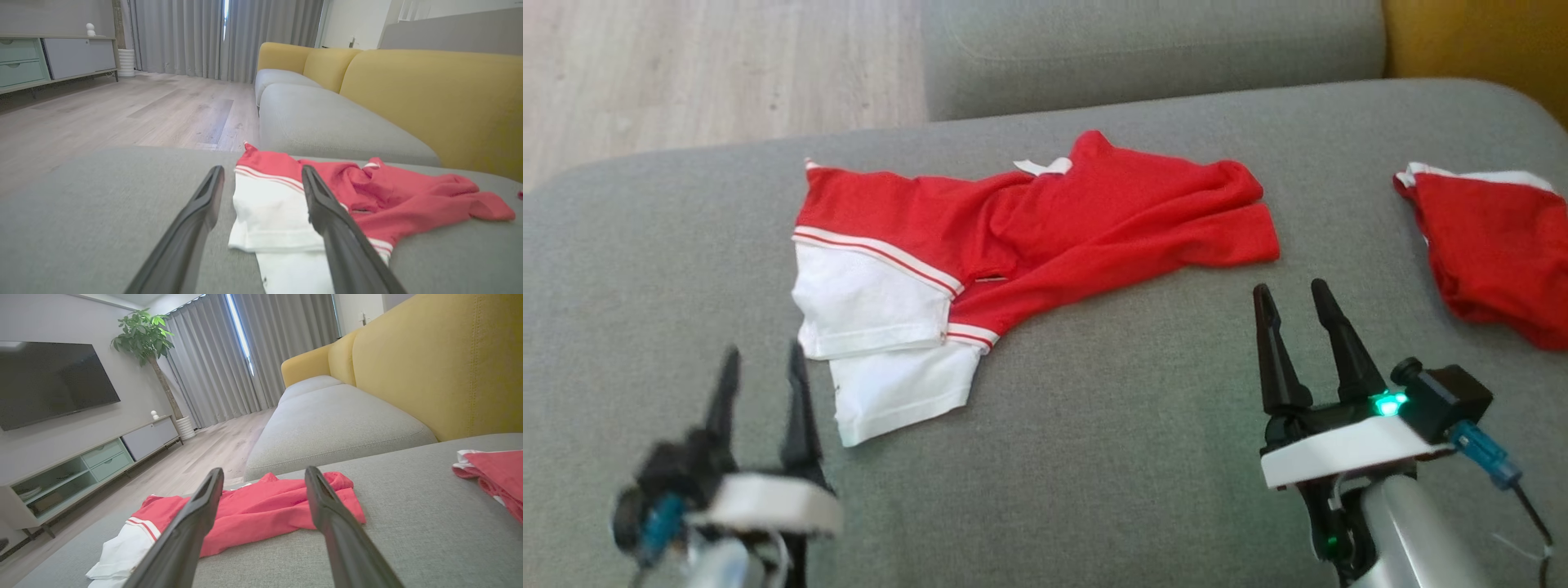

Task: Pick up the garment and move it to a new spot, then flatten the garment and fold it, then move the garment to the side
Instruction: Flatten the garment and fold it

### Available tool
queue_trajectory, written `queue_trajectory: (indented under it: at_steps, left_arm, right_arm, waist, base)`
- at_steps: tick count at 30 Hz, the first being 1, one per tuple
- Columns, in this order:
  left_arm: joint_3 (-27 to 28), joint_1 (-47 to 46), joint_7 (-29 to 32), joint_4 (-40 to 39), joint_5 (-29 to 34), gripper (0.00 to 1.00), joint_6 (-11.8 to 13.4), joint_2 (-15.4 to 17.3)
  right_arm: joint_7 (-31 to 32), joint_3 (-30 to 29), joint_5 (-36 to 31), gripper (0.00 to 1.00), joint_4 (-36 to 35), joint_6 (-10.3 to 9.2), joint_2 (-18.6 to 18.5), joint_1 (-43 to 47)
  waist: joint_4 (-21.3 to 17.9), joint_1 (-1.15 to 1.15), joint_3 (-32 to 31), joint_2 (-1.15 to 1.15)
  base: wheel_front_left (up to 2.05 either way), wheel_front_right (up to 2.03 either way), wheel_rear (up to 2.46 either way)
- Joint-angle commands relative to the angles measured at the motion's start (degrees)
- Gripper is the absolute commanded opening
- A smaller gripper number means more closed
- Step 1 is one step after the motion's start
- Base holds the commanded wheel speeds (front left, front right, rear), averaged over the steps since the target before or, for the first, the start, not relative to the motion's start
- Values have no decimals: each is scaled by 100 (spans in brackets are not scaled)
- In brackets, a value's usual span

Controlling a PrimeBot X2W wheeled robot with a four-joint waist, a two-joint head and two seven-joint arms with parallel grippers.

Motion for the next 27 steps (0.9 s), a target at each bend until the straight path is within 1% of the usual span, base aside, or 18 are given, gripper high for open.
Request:
queue_trajectory:
  at_steps: [1, 4, 8, 16, 20, 25, 26, 27]
  left_arm:
    - [145, -45, -60, -199, 121, 100, 57, 44]
    - [141, 208, -68, -305, 349, 100, 96, -91]
    - [327, 430, -70, -513, 660, 100, 95, -272]
    - [631, 429, -71, -511, 1038, 100, -133, -458]
    - [642, 53, 31, 0, 1165, 100, -201, -364]
    - [622, -749, 716, 675, 1110, 100, -333, -177]
    - [622, -749, 716, 675, 1110, 100, -333, -177]
    - [622, -921, 882, 815, 1074, 100, -374, -150]
  right_arm:
    - [-62, 160, -45, 100, -211, -5, 12, -79]
    - [-62, 223, -48, 100, -212, -5, 12, -35]
    - [-62, 227, -27, 100, -234, -5, 12, -36]
    - [-62, 221, -27, 100, -262, -5, 12, -79]
    - [-62, 246, -31, 100, -271, -5, 12, -155]
    - [-62, 253, -35, 100, -306, -5, 12, -289]
    - [-62, 253, -35, 100, -306, -5, 12, -289]
    - [-62, 252, -35, 100, -311, -5, 12, -320]
  waist:
    - [54, 1, -73, 0]
    - [61, 1, -101, 0]
    - [60, 1, -79, 0]
    - [49, 1, 43, 0]
    - [4, 1, 264, 0]
    - [-76, 1, 623, 0]
    - [-76, 1, 623, 0]
    - [-96, 1, 704, 0]
  base:
    - [0, 0, 0]
    - [0, 0, 0]
    - [0, 0, 0]
    - [0, 0, 0]
    - [0, 0, 0]
    - [0, 0, 0]
    - [0, 0, 0]
    - [0, 0, 0]
